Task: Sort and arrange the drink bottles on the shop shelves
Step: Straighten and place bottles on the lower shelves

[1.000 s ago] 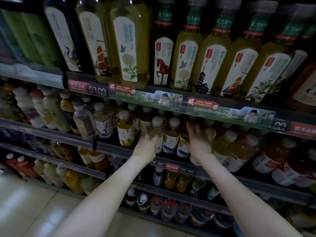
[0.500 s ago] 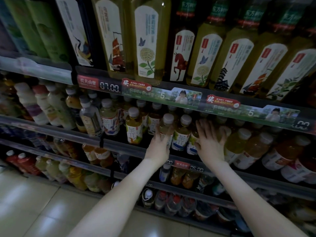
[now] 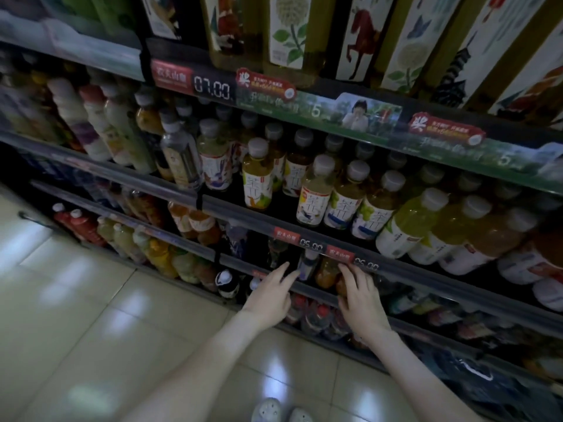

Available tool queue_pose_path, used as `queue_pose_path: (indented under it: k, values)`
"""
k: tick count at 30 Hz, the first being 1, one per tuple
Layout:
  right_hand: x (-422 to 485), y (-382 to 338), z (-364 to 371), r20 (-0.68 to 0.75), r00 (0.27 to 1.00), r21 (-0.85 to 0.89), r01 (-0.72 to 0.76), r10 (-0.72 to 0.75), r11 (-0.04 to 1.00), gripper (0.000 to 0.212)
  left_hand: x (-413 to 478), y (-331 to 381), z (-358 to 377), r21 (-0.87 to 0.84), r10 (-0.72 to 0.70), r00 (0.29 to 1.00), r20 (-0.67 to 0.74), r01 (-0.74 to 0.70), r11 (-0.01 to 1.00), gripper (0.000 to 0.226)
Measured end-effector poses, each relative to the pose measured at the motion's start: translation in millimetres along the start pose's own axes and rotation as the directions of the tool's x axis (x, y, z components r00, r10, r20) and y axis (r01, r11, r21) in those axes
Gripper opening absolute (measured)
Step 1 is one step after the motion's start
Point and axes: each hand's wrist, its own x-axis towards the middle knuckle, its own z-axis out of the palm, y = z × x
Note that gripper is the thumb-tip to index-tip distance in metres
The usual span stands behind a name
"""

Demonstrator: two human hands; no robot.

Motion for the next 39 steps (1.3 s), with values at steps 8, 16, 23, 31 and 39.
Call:
queue_pose_path:
  k: [8,16,23,31,39]
  values:
    - [-10.6,-28.4,21.8,0.163,0.986,0.155,0.014,-0.039,0.988,0.068,-37.4,-8.2,4.2,-0.031,-0.232,0.972,0.023,0.233,0.972,0.058]
    - [3.1,-52.8,40.7,0.191,0.98,0.253,-0.097,0.049,0.963,0.071,-18.5,-35.3,-9.8,-0.007,-0.199,0.98,0.002,0.199,0.98,0.057]
    - [11.1,-60.9,95.0,0.209,0.933,0.431,-0.356,0.292,0.829,0.076,15.1,-60.2,22.1,0.019,-0.138,0.989,0.051,0.137,0.99,0.059]
    - [55.8,-55.4,151.6,0.069,0.861,0.68,-0.409,0.503,0.608,0.079,39.6,-67.9,74.2,-0.068,-0.125,0.992,0.009,0.125,0.99,0.061]
    - [129.1,-34.6,206.8,-0.069,0.818,0.711,-0.361,0.571,0.603,0.039,59.4,-93.8,96.3,-0.163,-0.129,0.982,-0.14,0.105,0.981,0.058]
